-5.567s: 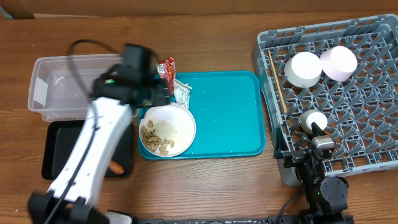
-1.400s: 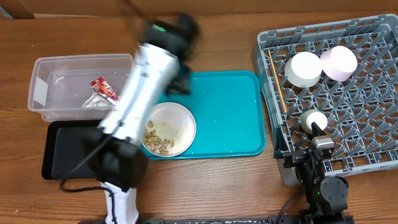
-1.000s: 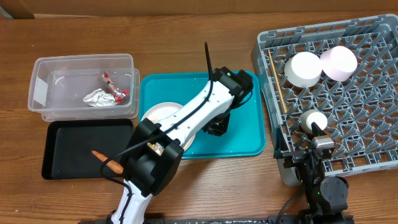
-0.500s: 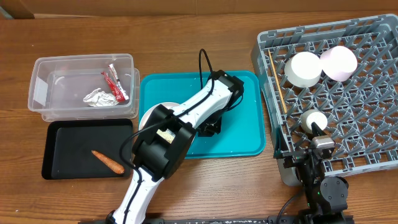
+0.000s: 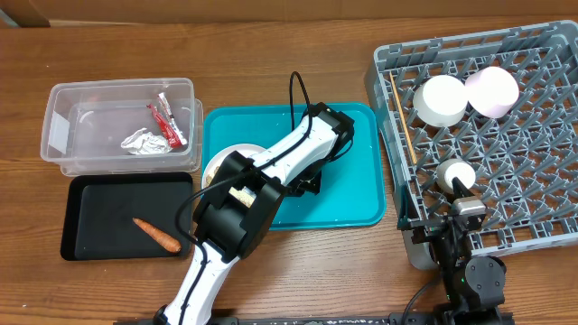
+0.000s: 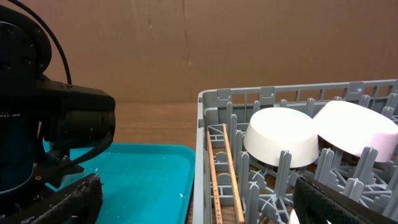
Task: Sort waste into correct bins and load items into the dishwasher
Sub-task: 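Reach the left gripper to the white plate and grasp its rim, then lift the white plate with the left gripper over the black tray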
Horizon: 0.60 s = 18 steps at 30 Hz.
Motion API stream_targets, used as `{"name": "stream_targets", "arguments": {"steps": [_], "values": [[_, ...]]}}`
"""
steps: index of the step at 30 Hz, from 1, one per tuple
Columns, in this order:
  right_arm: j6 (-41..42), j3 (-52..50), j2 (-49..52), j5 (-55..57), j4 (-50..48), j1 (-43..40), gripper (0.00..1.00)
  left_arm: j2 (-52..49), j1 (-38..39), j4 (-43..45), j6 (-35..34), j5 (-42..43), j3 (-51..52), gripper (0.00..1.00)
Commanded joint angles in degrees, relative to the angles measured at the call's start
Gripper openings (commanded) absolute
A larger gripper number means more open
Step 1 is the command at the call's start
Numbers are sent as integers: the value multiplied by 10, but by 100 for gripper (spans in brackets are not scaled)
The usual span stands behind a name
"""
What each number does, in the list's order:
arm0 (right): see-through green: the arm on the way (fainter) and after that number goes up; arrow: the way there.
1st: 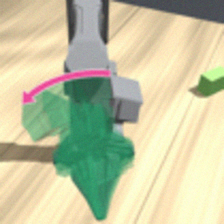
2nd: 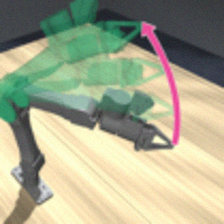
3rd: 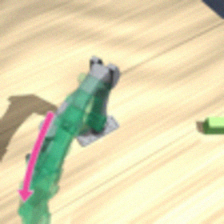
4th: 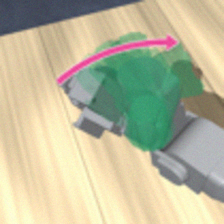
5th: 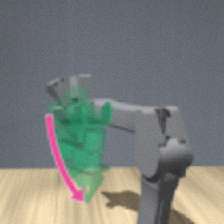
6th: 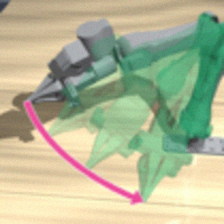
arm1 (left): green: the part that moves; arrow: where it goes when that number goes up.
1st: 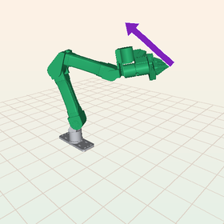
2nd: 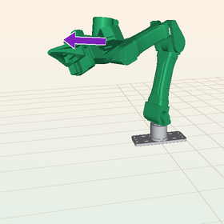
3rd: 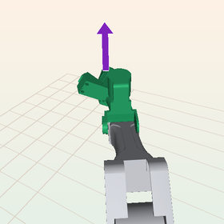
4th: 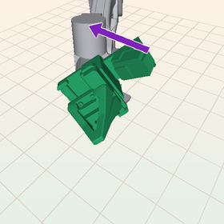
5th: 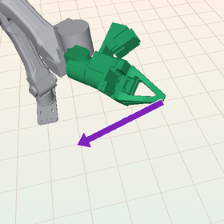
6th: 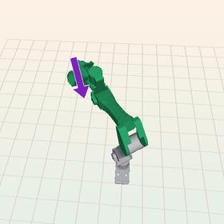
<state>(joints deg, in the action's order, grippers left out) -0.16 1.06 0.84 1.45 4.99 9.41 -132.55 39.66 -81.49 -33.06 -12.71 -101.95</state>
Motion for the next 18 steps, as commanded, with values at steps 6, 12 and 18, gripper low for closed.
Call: {"name": "stream_targets", "arguments": {"steps": [6,12,18], "values": [[2,-6,-6,-3,-3,-2,100,128,0,-23,-6,-12,-59,4],[2,-6,-6,-3,-3,-2,100,216,-21,-39,-22,-11,-63,4],[2,-6,-6,-3,-3,-2,100,266,-105,-79,-29,21,-63,4]]}}
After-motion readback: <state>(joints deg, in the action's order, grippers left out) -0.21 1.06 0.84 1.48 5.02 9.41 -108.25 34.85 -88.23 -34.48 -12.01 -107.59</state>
